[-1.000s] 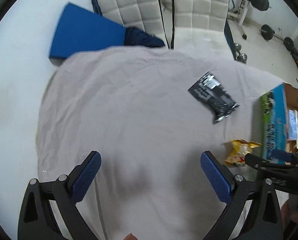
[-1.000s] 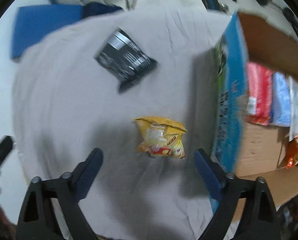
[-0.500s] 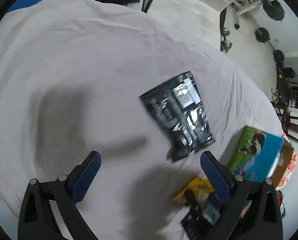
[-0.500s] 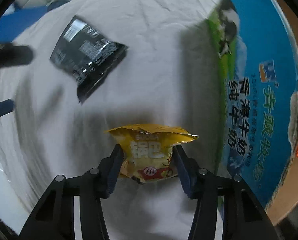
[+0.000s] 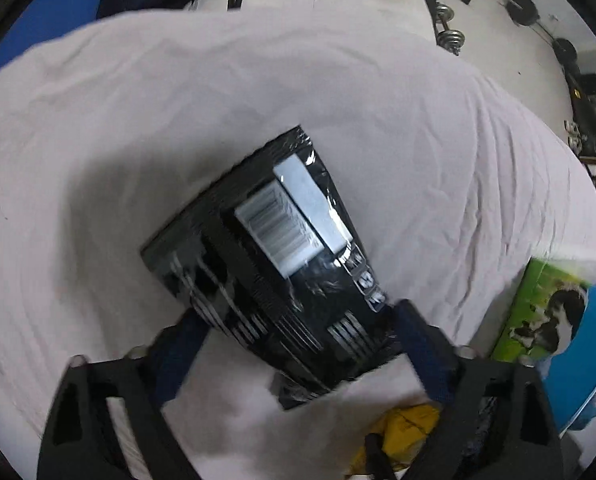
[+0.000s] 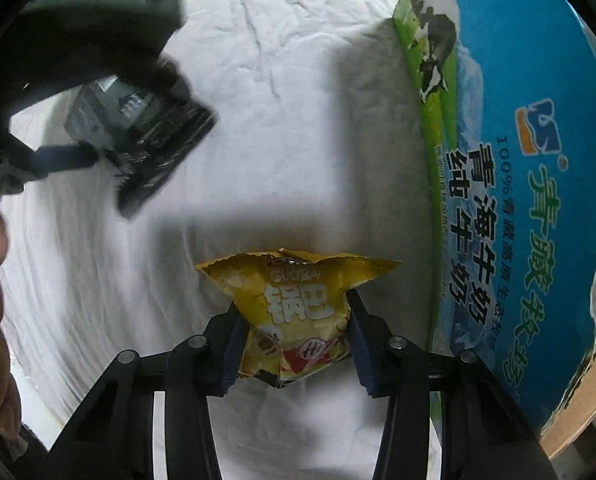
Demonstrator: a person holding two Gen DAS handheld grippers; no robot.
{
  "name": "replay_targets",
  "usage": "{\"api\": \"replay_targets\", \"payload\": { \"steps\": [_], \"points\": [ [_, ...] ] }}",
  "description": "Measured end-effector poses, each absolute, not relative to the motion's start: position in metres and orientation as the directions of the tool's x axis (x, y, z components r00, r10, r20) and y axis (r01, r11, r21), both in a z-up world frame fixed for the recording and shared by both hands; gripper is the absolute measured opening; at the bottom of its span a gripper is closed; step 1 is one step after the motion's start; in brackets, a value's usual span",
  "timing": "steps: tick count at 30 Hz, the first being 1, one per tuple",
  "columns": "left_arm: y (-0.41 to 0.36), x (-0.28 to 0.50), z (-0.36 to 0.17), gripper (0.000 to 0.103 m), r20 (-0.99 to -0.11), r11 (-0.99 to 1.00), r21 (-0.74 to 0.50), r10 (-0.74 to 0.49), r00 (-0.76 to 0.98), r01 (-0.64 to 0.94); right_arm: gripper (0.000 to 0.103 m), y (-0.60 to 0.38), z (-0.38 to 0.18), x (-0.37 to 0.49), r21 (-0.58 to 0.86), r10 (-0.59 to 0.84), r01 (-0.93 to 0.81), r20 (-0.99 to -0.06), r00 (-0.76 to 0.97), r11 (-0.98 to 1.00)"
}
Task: Organize snacks
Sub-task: 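Grasp the black packet with the left tool while the right tool grasps the yellow packet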
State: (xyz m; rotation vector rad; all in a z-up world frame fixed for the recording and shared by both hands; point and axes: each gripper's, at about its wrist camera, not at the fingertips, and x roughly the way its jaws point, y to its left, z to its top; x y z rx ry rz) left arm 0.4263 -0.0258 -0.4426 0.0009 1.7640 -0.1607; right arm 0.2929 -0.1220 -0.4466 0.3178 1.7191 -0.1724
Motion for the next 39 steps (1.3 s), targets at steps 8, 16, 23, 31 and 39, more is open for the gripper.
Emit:
{"api": "replay_targets", "payload": {
  "steps": [8, 16, 23, 31, 39],
  "points": [
    [-0.001, 0.375, -0.425, 0.055, -0.997, 0.972, -0.029, -0.010, -0.081, 0.233, 0.043, -0.093, -0.449, 0.292, 0.077, 0.115, 0.197, -0.975, -0.193, 0.977],
    [0.057, 0.261, -0.424, 0.055, -0.995, 0.973, -0.026, -0.004, -0.095, 0.230, 0.042, -0.067, -0.451, 0.259, 0.108, 0.124, 0.071, -0.954, -0.273, 0.992],
    [0.081, 0.218, -0.435, 0.062, -0.983, 0.986, -0.092, -0.068, -0.171, 0.139, 0.046, -0.050, -0.452, 0.256, 0.075, 0.088, 0.058, -0.958, -0.274, 0.995],
    [0.090, 0.241, -0.430, 0.065, -0.993, 0.995, -0.045, -0.035, -0.112, 0.087, 0.056, -0.041, -0.467, 0.242, 0.063, 0.094, 0.117, -0.957, -0.273, 0.991],
    [0.053, 0.234, -0.423, 0.056, -0.998, 0.993, -0.003, 0.004, -0.058, 0.118, 0.055, -0.036, -0.482, 0.233, 0.028, 0.065, 0.140, -0.963, -0.263, 0.990]
  ]
}}
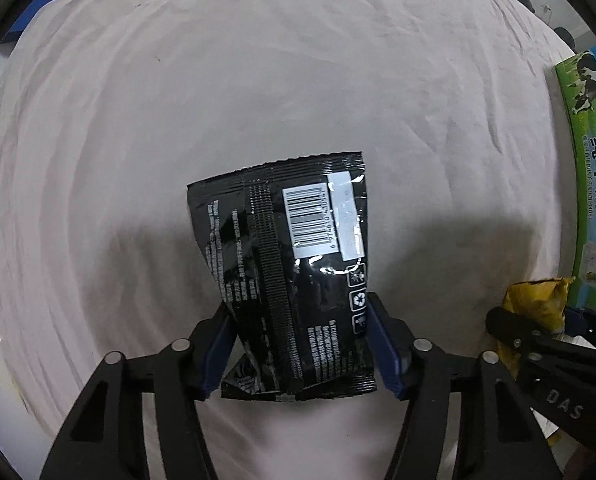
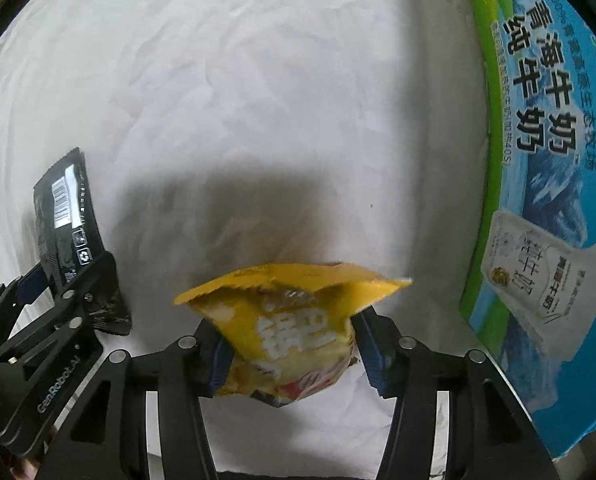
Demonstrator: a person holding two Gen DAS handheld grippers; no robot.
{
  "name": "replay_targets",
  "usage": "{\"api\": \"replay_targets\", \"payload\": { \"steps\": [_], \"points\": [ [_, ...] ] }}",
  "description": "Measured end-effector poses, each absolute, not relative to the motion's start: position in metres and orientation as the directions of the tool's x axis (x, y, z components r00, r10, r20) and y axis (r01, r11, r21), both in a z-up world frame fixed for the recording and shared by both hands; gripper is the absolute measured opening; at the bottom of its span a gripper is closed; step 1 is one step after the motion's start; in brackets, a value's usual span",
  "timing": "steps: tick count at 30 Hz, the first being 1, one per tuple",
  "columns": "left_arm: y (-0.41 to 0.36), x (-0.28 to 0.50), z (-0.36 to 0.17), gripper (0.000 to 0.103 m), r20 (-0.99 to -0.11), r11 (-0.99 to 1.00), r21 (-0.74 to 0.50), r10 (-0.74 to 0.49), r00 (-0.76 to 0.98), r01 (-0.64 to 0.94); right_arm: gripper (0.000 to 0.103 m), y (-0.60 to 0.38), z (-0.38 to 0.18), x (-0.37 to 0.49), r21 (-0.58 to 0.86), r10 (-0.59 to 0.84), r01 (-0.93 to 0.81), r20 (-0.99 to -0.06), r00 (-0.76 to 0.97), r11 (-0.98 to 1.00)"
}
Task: Organize snacks
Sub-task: 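Grasp the black packet with the left tool while the right tool grasps the yellow packet, then carry the black and yellow packets into the box with both tools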
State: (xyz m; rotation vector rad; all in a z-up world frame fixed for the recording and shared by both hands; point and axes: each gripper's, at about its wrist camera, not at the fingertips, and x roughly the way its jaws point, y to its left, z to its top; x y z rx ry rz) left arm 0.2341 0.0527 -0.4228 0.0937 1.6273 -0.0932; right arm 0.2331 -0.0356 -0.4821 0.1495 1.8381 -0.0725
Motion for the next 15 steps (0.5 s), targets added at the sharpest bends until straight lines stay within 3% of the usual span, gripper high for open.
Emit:
{"api": "replay_targets", "payload": {
  "steps": [8, 15],
  "points": [
    [0.065, 0.222, -0.427, 0.050, -0.999, 0.994, -0.016, -0.011, -0.044, 0.107, 0.044, -0.020, -0.477, 0.218, -0.006, 0.018, 0.097, -0.972, -0.236, 0.995],
    [0.079, 0.207, -0.401, 0.050, -0.999, 0.993, -0.033, -0.031, -0.011, 0.115, 0.041, -0.012, -0.443, 0.198, 0.032, 0.042, 0.059, -0.981, -0.189, 0.998]
  ]
}}
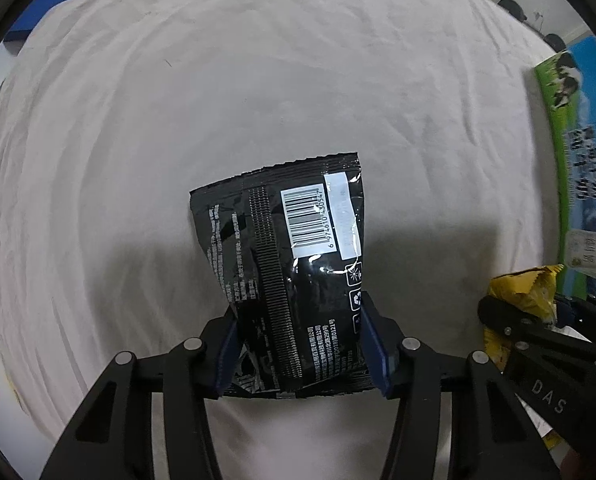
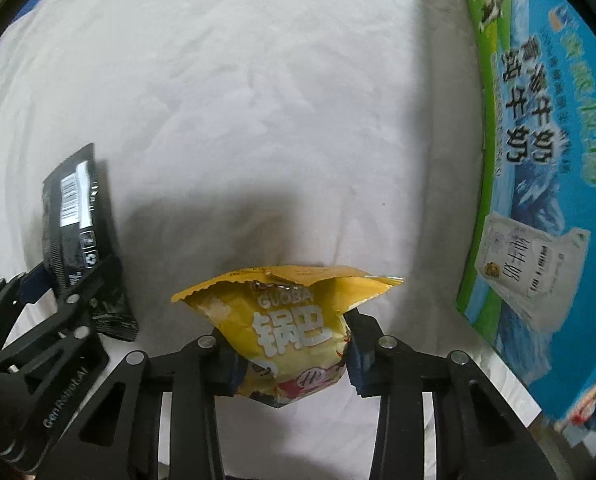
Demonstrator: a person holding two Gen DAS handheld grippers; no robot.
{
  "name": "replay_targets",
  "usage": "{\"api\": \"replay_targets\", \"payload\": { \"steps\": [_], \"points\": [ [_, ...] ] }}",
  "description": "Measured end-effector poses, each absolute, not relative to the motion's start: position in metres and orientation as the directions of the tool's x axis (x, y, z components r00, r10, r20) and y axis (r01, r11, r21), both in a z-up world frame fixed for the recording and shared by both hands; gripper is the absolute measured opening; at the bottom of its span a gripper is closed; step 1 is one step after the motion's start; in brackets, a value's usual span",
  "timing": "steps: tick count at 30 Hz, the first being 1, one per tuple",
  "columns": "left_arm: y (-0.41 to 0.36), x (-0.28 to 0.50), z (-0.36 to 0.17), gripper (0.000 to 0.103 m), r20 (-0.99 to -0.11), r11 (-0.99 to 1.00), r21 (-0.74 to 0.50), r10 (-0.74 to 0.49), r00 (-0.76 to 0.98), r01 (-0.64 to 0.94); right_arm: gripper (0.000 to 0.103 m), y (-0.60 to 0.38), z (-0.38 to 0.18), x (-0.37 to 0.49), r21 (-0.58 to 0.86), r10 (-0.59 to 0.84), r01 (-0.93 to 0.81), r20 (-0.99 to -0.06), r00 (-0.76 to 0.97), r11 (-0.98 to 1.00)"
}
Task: Organize snacks
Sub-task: 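Carry the black and yellow packets into the box with both tools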
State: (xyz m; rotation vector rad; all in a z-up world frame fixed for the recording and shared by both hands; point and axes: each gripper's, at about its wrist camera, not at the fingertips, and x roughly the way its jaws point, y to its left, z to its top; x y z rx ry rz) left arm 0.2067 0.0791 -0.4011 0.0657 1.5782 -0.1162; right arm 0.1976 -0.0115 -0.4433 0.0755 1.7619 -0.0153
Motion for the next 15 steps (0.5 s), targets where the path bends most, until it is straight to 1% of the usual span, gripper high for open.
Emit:
{"api": "replay_targets", "payload": {
  "steps": [3, 9, 15],
  "points": [
    [0.081, 0.198, -0.376, 0.050, -0.999, 0.993, -0.043, -0.045, 0.022, 0.107, 0.041, -0.004, -0.419, 0.191, 0.046, 0.049, 0.024, -0.988, -0.147, 0.999],
    [0.087, 0.177, -0.308, 0.050, -0.990, 0.994, -0.067, -0.077, 0.120, 0.084, 0.041, 0.002, -0.355, 0.171, 0.089, 0.087, -0.050, -0.995, -0.051, 0.995],
    [0.076, 0.157, -0.232, 0.050, -0.967, 0.991, -0.103, -0.119, 0.227, 0.082, 0.040, -0.035, -0.284, 0.150, 0.131, 0.135, -0.083, -0.989, 0.054, 0.988]
  ]
}}
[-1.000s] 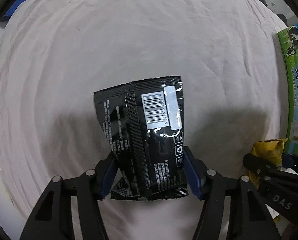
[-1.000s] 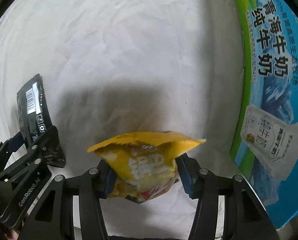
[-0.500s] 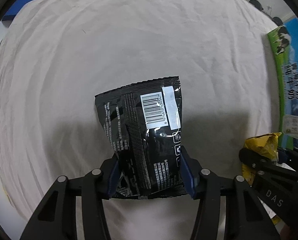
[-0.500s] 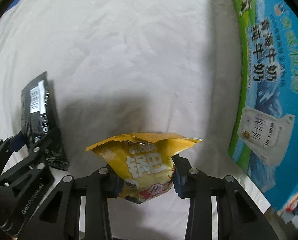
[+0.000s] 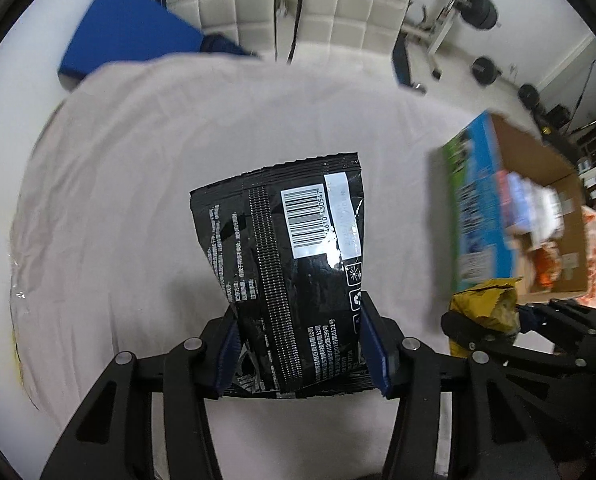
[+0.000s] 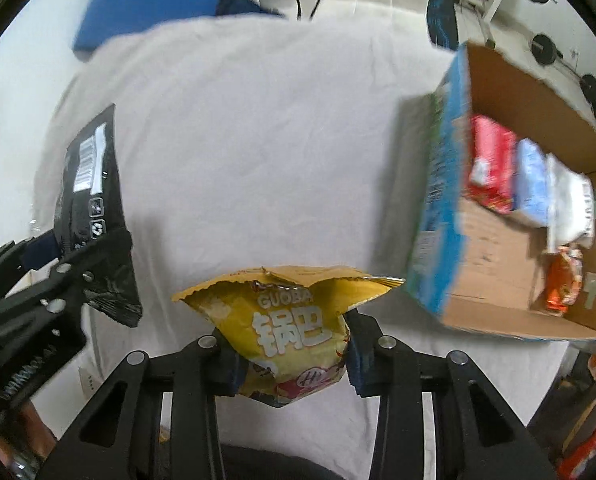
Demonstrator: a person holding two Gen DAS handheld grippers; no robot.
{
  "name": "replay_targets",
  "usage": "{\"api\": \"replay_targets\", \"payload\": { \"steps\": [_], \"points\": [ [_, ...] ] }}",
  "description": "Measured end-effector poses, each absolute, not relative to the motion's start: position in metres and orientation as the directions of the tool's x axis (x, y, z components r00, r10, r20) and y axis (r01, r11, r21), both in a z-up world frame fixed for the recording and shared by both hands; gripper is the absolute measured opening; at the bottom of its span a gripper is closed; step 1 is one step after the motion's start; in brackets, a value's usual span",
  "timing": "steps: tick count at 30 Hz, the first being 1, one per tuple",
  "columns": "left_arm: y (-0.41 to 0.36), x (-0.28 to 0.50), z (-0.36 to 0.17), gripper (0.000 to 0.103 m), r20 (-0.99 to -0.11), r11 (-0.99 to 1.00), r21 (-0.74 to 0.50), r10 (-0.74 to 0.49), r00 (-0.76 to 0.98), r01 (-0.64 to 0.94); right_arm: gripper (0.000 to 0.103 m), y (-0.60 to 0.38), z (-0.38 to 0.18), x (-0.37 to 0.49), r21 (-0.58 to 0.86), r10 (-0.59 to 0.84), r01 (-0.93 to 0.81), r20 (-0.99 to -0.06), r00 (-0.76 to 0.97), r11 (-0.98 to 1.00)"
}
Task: Organize snacks
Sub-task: 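Carry the black and yellow packets into the box with both tools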
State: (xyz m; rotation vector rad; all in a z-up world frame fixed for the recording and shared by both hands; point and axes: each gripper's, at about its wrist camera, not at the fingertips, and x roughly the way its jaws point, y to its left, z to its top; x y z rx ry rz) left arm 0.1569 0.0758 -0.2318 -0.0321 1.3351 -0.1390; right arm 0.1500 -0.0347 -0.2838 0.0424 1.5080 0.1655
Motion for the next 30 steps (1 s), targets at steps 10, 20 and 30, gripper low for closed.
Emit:
{"api": "replay_targets", "payload": {
  "steps": [10, 20, 30],
  "points": [
    [-0.002, 0.125, -0.148, 0.050, -0.907, 0.965, -0.166, -0.230, 0.352, 0.203, 0.040, -0.166, -0.186, 0.115, 0.169, 0.166, -0.007, -0.960, 0.225, 0.986],
    [-0.108, 0.130, -0.141, 0.050, -0.895, 0.918, -0.211, -0.319, 0.311, 0.335, 0.040, -0.284, -0.151, 0.096, 0.139, 0.102, 0.111, -0.951, 0.292, 0.984],
    [-0.172, 0.178, -0.227, 0.050, -0.944, 0.921, -0.276, -0.313, 0.101, 0.276, 0.041, -0.346, -0.223, 0.130, 0.142, 0.115, 0.113, -0.970, 0.216, 0.983]
  ]
}}
